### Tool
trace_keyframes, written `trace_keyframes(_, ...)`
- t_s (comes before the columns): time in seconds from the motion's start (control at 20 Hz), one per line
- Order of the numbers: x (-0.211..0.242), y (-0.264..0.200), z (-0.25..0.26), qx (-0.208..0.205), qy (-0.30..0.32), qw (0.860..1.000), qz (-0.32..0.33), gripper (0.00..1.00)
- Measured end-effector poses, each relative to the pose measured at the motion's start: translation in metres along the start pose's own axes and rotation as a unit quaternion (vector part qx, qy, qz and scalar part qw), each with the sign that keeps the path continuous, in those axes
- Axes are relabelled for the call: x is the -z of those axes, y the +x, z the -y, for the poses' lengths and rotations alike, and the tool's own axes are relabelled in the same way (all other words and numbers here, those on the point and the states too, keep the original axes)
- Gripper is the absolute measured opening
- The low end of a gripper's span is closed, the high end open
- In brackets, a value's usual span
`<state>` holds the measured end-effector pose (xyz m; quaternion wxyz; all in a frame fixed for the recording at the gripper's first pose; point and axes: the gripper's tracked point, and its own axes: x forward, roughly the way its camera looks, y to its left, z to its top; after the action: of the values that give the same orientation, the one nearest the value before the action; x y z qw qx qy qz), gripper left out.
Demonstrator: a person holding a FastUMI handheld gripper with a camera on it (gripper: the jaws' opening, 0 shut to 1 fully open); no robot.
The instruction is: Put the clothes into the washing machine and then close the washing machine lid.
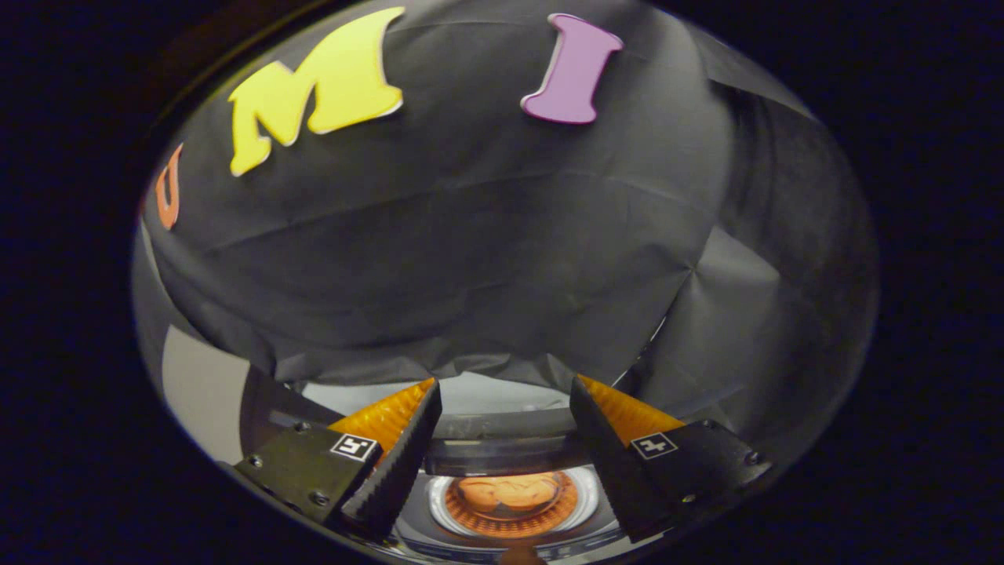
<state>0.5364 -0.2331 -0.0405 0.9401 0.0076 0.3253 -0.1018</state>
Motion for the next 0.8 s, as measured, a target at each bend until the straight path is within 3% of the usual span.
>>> trace_keyframes(0.8,0.006,-0.015,-0.002,-0.023,0.011,0.997,0.072,1.00)
